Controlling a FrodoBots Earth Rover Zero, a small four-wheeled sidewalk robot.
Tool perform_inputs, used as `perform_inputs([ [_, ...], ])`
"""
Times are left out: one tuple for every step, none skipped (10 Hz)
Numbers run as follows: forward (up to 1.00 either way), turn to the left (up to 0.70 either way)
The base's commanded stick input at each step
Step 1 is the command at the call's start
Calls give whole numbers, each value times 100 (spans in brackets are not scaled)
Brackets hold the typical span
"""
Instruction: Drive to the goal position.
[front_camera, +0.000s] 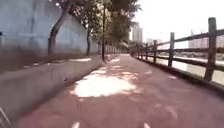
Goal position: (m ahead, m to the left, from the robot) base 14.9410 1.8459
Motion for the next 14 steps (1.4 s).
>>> perform_inputs([
  [70,0],
  [70,0],
  [70,0],
  [70,0],
  [70,0],
  [70,0],
  [70,0],
  [70,-5],
  [70,-31],
  [70,-35],
  [70,-35],
  [70,-35],
  [70,-35],
  [70,-35],
])
